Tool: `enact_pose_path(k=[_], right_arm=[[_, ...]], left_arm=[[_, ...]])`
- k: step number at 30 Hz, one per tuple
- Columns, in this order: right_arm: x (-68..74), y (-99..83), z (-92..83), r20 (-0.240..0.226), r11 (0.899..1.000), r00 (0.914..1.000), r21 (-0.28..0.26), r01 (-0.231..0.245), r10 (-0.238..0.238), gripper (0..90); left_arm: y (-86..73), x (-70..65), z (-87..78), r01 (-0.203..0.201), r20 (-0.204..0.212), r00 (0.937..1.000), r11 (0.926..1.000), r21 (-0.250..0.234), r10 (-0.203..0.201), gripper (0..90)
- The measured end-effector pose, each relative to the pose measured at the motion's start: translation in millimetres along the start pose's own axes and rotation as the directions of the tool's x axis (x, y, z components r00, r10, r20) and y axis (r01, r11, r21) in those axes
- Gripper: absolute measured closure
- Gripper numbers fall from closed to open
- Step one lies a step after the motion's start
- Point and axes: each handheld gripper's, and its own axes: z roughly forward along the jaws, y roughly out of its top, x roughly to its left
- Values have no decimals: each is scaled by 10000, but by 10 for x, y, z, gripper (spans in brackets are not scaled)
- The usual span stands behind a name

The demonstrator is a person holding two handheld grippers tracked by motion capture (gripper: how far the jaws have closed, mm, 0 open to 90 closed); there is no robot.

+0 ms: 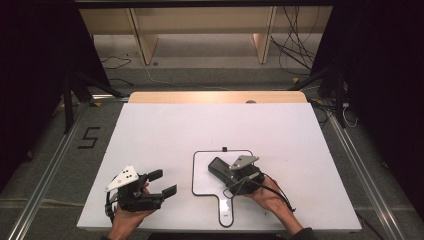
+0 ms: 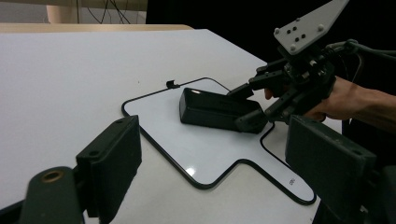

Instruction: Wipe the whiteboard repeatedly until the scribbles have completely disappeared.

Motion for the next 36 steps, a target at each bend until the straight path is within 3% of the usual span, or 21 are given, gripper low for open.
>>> enact_pose_path(k=[6, 29, 36], right_arm=[[-174, 7, 45, 372, 9984, 9978, -156, -544, 549, 413], [-175, -3, 52, 13, 9947, 9964, -591, -844, 846, 415], [-205, 7, 2, -24, 9898, 9937, -879, -1122, 1124, 415]], left_arm=[[2, -1, 2, -7, 14, 10000, 10000, 17, 7, 179], [5, 8, 10, 51, -49, 10000, 10000, -11, -52, 179], [5, 12, 9, 72, -52, 10000, 10000, -13, -72, 179]])
